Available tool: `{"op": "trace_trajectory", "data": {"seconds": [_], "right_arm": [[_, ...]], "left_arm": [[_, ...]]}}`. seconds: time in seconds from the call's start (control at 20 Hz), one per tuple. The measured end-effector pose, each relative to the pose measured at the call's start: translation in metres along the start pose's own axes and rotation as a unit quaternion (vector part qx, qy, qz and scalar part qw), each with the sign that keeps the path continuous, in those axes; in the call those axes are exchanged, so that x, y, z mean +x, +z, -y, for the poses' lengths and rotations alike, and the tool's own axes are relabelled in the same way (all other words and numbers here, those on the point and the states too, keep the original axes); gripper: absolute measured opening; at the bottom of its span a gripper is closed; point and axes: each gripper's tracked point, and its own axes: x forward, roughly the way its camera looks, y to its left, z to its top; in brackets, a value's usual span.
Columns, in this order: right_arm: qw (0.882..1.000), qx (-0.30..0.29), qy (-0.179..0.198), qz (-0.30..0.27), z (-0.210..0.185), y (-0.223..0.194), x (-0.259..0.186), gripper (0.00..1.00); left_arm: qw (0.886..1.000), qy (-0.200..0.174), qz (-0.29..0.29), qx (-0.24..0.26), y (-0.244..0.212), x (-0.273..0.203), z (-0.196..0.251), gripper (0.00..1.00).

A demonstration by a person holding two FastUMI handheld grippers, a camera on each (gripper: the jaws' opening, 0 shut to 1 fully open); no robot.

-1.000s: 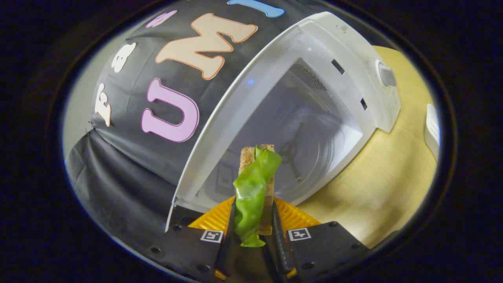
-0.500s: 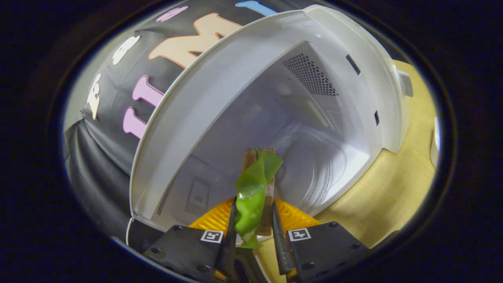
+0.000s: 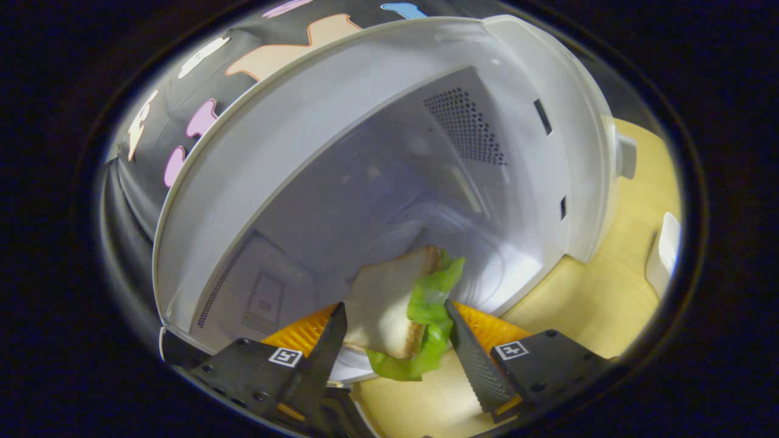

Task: Open the microwave oven with the left hand, put the food in, and close the microwave oven.

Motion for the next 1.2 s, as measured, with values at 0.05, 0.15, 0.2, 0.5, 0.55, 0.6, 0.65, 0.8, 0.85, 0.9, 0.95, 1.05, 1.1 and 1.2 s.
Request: {"op": "trace_trajectory", "data": {"seconds": [0.05,0.15,0.2,0.5,0.55,0.6,0.65,0.8,0.85,0.9,0.95,1.05,1.1,1.2], "right_arm": [[1.000,-0.011,-0.002,0.009,0.003,0.008,-0.003,0.98],[0.999,-0.032,-0.004,0.024,0.008,0.023,-0.014,0.99],[0.998,-0.045,-0.006,0.031,0.011,0.029,-0.022,0.99],[0.993,-0.103,-0.004,0.052,0.025,0.050,-0.102,0.99],[0.993,-0.107,-0.006,0.056,0.028,0.051,-0.117,0.99],[0.993,-0.106,-0.007,0.060,0.030,0.053,-0.131,0.99],[0.993,-0.101,-0.006,0.060,0.031,0.053,-0.143,0.99],[0.994,-0.093,-0.006,0.049,0.036,0.046,-0.171,0.99],[0.995,-0.092,-0.008,0.047,0.038,0.043,-0.181,0.99],[0.995,-0.088,-0.012,0.053,0.040,0.045,-0.191,0.99],[0.995,-0.085,-0.012,0.058,0.040,0.045,-0.201,0.99],[0.994,-0.084,-0.015,0.063,0.042,0.042,-0.220,1.00],[0.994,-0.087,-0.016,0.062,0.044,0.038,-0.230,1.00],[0.994,-0.093,-0.020,0.060,0.050,0.035,-0.246,1.00]], "left_arm": [[1.000,-0.003,0.002,0.000,0.002,0.001,0.002,0.89],[1.000,-0.012,-0.001,0.002,0.001,0.004,0.007,0.89],[1.000,-0.017,-0.004,0.003,0.000,0.004,0.009,0.87],[0.998,-0.059,-0.010,0.018,-0.001,0.009,0.031,0.54],[0.998,-0.065,-0.009,0.024,-0.001,0.010,0.034,0.50],[0.997,-0.069,-0.007,0.032,0.000,0.010,0.037,0.46],[0.996,-0.074,-0.010,0.040,-0.001,0.010,0.039,0.42],[0.995,-0.084,-0.014,0.055,-0.003,0.009,0.040,0.20],[0.994,-0.087,-0.013,0.058,-0.003,0.009,0.041,0.14],[0.994,-0.088,-0.013,0.061,-0.002,0.010,0.042,0.16],[0.994,-0.089,-0.014,0.063,-0.004,0.012,0.048,0.12],[0.993,-0.097,-0.022,0.065,-0.009,0.013,0.051,0.00],[0.992,-0.101,-0.023,0.068,-0.010,0.012,0.052,0.01],[0.991,-0.108,-0.025,0.074,-0.011,0.011,0.058,0.00]]}}
